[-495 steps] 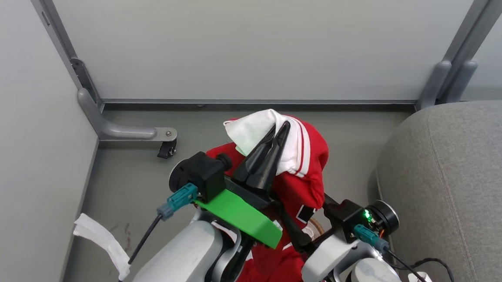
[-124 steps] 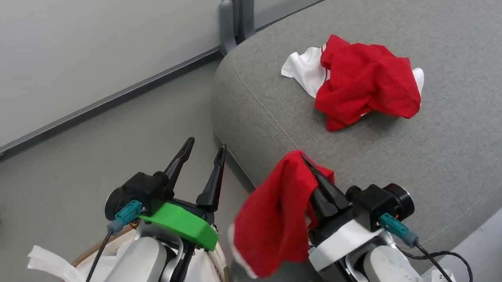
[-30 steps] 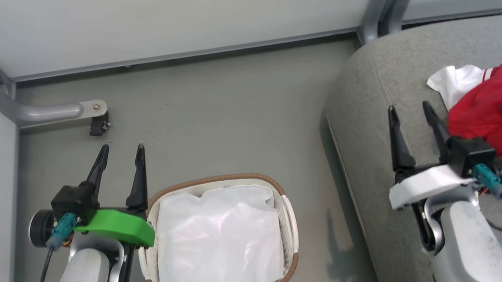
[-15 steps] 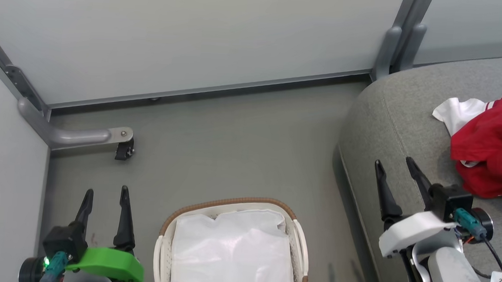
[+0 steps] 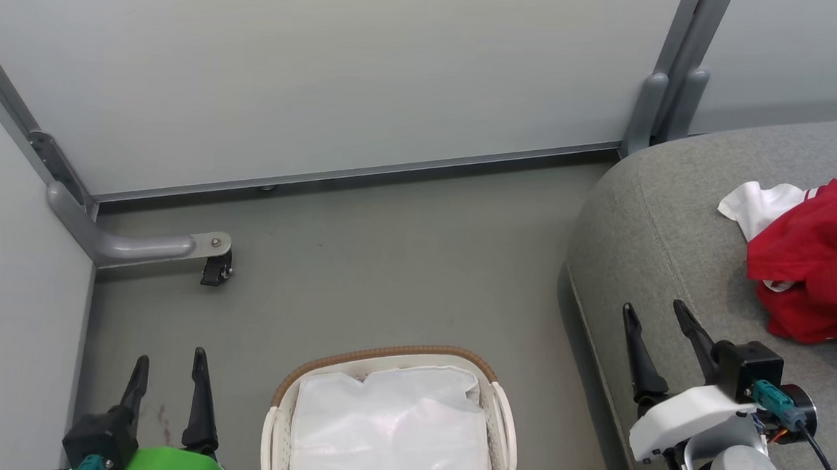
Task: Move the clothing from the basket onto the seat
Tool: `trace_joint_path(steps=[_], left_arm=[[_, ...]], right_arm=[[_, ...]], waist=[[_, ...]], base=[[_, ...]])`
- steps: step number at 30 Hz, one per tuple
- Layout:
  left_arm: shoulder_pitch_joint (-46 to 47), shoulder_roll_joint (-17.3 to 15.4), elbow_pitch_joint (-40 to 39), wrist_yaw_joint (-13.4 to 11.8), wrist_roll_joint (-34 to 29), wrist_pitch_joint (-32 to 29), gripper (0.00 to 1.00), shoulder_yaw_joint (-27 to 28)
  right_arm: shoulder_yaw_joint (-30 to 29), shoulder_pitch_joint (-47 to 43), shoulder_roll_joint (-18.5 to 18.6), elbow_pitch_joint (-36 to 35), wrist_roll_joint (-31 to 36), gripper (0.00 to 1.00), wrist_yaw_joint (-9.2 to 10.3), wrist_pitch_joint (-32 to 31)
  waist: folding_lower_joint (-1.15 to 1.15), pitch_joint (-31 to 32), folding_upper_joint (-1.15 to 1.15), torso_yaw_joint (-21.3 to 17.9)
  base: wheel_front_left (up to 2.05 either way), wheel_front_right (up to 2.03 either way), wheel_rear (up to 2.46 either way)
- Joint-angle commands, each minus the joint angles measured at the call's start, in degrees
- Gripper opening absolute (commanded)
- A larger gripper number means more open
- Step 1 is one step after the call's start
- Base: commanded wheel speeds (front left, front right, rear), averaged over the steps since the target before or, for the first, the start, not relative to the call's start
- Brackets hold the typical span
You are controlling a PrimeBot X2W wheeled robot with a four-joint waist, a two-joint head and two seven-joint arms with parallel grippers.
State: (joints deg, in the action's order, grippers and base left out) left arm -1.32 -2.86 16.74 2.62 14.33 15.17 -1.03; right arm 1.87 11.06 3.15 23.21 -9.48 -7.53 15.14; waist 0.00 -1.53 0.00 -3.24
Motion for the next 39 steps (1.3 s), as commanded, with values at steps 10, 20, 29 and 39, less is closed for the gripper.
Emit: trace_joint_path(steps=[10, 20, 29, 39], left_arm=[[0.4, 0.2, 1.8, 1.0, 3.2, -1.0, 0.0, 0.5], [1.3, 0.2, 1.0, 1.6, 13.4, -3.7, 0.0, 1.3], [2.1, 0.1, 0.4, 2.0, 21.5, -5.9, 0.0, 2.1], [3.0, 0.1, -0.1, 2.4, 29.7, -8.2, 0.0, 2.8]], right_arm=[[-0.5, -0.3, -0.5, 1.5, -2.6, 0.0, 0.0, -1.1], [-1.5, -1.1, -0.4, -0.2, -13.5, 0.0, 0.01, -3.8], [-2.3, -1.7, -0.4, -1.5, -22.2, 0.0, 0.01, -5.9], [-3.1, -2.2, -0.3, -2.7, -31.1, 0.0, 0.02, -8.2]], waist=[[0.0, 0.0, 0.0, 0.1], [0.0, 0.1, 0.0, 0.3], [0.0, 0.2, 0.0, 0.6], [0.0, 0.3, 0.0, 0.8]], base=[[0.0, 0.0, 0.0], [0.0, 0.0, 0.0], [0.0, 0.0, 0.0], [0.0, 0.0, 0.0]])
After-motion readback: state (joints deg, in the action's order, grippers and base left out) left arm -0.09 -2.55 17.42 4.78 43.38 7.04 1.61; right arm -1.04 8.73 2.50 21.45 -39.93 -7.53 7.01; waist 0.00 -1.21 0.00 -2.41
